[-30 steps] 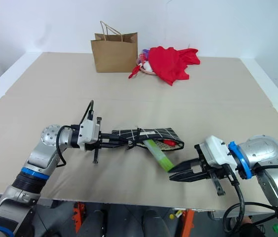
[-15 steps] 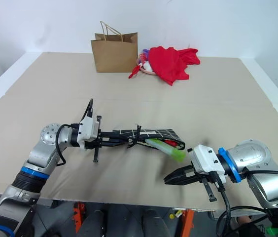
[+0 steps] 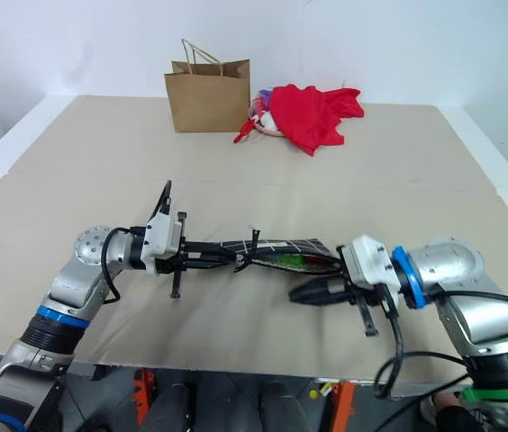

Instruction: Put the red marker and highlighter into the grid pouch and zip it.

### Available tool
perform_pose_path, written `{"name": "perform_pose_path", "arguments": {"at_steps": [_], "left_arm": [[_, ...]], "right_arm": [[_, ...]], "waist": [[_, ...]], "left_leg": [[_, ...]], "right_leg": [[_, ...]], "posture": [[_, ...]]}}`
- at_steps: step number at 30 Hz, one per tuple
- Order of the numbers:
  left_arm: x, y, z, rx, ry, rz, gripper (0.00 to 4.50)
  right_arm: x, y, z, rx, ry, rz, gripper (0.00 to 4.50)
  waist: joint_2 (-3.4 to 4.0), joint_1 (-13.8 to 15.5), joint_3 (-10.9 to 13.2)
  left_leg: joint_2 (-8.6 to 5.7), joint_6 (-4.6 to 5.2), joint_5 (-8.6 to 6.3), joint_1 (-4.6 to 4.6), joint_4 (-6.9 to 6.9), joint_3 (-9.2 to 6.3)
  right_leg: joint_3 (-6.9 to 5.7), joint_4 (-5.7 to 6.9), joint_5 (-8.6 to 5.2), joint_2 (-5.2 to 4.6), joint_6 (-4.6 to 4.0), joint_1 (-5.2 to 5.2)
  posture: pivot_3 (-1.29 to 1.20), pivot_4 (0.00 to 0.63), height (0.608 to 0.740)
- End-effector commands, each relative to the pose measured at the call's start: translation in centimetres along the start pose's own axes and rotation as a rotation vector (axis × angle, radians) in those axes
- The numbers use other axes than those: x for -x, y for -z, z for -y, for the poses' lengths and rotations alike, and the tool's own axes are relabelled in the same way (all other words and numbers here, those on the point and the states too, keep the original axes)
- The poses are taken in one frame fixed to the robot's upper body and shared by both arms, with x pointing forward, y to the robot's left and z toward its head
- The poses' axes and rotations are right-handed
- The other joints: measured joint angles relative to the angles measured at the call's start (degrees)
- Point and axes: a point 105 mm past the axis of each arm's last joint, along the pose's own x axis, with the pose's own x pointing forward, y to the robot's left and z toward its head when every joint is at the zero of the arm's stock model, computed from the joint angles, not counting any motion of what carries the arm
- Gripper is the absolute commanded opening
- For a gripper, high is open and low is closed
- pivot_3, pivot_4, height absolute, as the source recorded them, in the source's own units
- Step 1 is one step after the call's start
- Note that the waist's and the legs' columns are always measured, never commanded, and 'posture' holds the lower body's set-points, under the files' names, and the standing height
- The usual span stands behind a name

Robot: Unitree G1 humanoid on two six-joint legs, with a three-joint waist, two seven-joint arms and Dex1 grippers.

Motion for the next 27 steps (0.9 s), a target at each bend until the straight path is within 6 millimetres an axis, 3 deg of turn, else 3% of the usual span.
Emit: {"name": "perform_pose_path", "arguments": {"at_steps": [1,6,18,27], "left_arm": [[-0.1,-1.2,0.0,-0.034,-0.004,0.034,0.00],[-0.2,-1.1,0.2,-0.032,0.000,0.034,0.00],[-0.2,-1.0,0.5,-0.041,0.000,0.024,0.00],[-0.1,-1.0,0.5,-0.045,-0.002,0.017,0.00]], "right_arm": [[-1.1,-2.0,1.4,0.009,0.069,0.083,1.02],[-2.1,-1.7,2.7,0.016,0.109,0.097,3.39],[-3.5,0.0,4.4,-0.039,0.144,0.117,3.39],[-3.5,-0.2,5.7,-0.108,0.165,0.168,3.39]], "waist": [[-0.01,0.1,0.0],[-0.01,0.1,0.0],[-0.01,0.1,0.0],[-0.01,0.1,0.0]], "left_leg": [[0.00,0.00,0.00,-0.01,0.00,0.00],[0.00,0.00,0.00,-0.02,-0.02,0.00],[0.00,0.00,0.00,-0.01,-0.01,0.00],[0.00,0.01,-0.01,-0.02,-0.03,0.00]], "right_leg": [[0.00,0.00,0.00,0.00,0.00,0.00],[0.00,-0.01,-0.01,-0.01,0.01,-0.02],[0.00,-0.01,-0.01,0.00,0.00,-0.01],[-0.01,-0.01,-0.01,0.00,0.00,-0.02]], "posture": [[0.00,0.150,0.740],[0.00,0.150,0.740],[0.00,0.150,0.740],[0.00,0.150,0.740]]}}
